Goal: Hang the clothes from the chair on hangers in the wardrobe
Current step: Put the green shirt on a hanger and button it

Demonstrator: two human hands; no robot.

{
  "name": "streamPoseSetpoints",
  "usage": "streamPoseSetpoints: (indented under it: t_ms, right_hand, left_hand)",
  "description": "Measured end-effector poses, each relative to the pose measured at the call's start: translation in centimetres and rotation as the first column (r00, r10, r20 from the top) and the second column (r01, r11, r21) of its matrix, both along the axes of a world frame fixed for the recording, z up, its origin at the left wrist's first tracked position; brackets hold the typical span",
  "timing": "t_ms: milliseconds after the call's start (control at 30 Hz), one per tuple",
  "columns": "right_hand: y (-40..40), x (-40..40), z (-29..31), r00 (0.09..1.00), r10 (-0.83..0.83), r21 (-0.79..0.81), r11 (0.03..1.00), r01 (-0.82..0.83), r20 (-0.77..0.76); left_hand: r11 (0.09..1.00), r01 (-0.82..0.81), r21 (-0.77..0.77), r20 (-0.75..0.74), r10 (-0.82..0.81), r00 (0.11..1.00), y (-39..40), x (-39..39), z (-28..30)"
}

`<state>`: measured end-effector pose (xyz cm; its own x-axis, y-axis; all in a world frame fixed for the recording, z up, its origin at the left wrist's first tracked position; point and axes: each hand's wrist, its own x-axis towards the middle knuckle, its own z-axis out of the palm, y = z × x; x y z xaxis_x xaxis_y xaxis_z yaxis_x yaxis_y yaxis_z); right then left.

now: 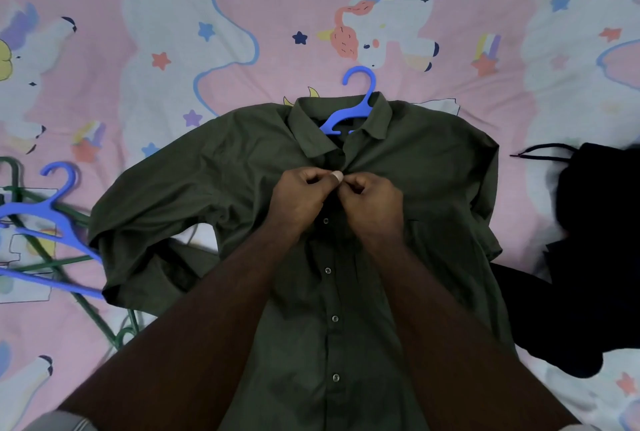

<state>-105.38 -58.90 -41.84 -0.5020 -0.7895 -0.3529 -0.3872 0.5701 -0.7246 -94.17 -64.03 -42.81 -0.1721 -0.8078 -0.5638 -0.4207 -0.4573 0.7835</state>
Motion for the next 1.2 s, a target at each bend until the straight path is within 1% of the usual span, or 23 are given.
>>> streamPoseSetpoints:
  t_ms: [100,200,300,400,467,533,567,633,700,733,800,867,933,1000,1033,1100,1200]
  right_hand:
    - [-0.1,0.0,-0.4,0.999,-0.012,0.007,1.000,0.012,0.038]
    - [-0.1,0.0,-1.1,0.986,-0.101,0.039,0.995,0.097,0.135]
    - [-0.1,0.1,-1.6,0.963,-0.160,0.062,0.987,0.150,0.217]
    - [-0.2,0.2,-1.8,0.945,-0.185,0.055,0.983,0.176,0.269]
    - [-0.3,0.3,-1.6,0.907,-0.236,0.074,0.972,0.224,0.348]
    - [-0.5,0.2,-1.5,0.834,-0.310,0.131,0.951,0.281,0.457]
    - [-0.6,0.2,-1.4,0.808,-0.332,0.163,0.943,0.289,0.486]
    - [-0.9,-0.1,-1.6,0.813,-0.357,0.186,0.934,0.305,0.461]
    - [-1.5,-0.7,-1.5,0.843,-0.385,0.135,0.923,0.361,0.377]
    - [-2.0,-1.0,-1.4,0.847,-0.398,0.107,0.916,0.386,0.353]
    - [-3.1,-1.4,-0.9,0.840,-0.408,0.084,0.910,0.407,0.356]
    - [-4.3,-1.4,-0.5,0.816,-0.423,0.100,0.902,0.419,0.395]
    - [-5.5,-1.2,-0.3,0.764,-0.470,0.149,0.878,0.454,0.442]
    - [-6.4,-1.1,-0.5,0.735,-0.510,0.200,0.858,0.473,0.447]
    - [-6.9,-1.1,-0.5,0.728,-0.524,0.222,0.850,0.477,0.441]
    - [-7.5,-1.2,-0.5,0.708,-0.559,0.265,0.829,0.493,0.430]
    - [-7.6,-2.0,-0.8,0.663,-0.607,0.283,0.793,0.540,0.437]
  left_hand:
    - [1.000,-0.006,0.003,0.012,0.006,1.000,-0.2,0.0,-0.3]
    - [1.000,-0.011,0.017,0.026,0.010,1.000,-0.5,-0.3,-0.3]
    - [0.984,-0.105,0.141,-0.046,0.112,0.993,-0.4,-0.6,-0.1]
    - [0.956,-0.158,0.246,-0.064,0.179,0.982,-0.4,-0.5,-0.3]
    - [0.958,-0.140,0.252,-0.066,0.161,0.985,-0.5,-0.6,-0.4]
    - [0.964,-0.113,0.239,-0.051,0.129,0.990,-0.4,-0.6,-0.3]
    - [0.969,-0.097,0.227,-0.040,0.109,0.993,-0.4,-0.6,-0.2]
    - [0.981,-0.074,0.180,0.003,0.075,0.997,-0.5,-0.5,-0.1]
    - [0.988,-0.086,0.125,0.026,0.083,0.996,-0.9,-0.5,0.0]
    - [0.985,-0.128,0.117,0.022,0.126,0.992,-1.2,-0.5,0.1]
    - [0.962,-0.231,0.146,0.002,0.233,0.972,-1.9,-0.8,0.3]
    - [0.943,-0.275,0.189,-0.020,0.284,0.959,-2.6,-1.2,0.3]
    - [0.943,-0.266,0.199,-0.044,0.280,0.959,-3.1,-1.7,0.2]
    - [0.942,-0.268,0.203,-0.020,0.278,0.960,-3.5,-1.9,0.2]
    - [0.929,-0.291,0.229,-0.002,0.299,0.954,-3.6,-1.9,0.2]
    - [0.878,-0.331,0.345,0.021,0.345,0.938,-3.7,-1.9,0.3]
    - [0.793,-0.294,0.534,0.032,0.328,0.944,-3.9,-1.6,0.2]
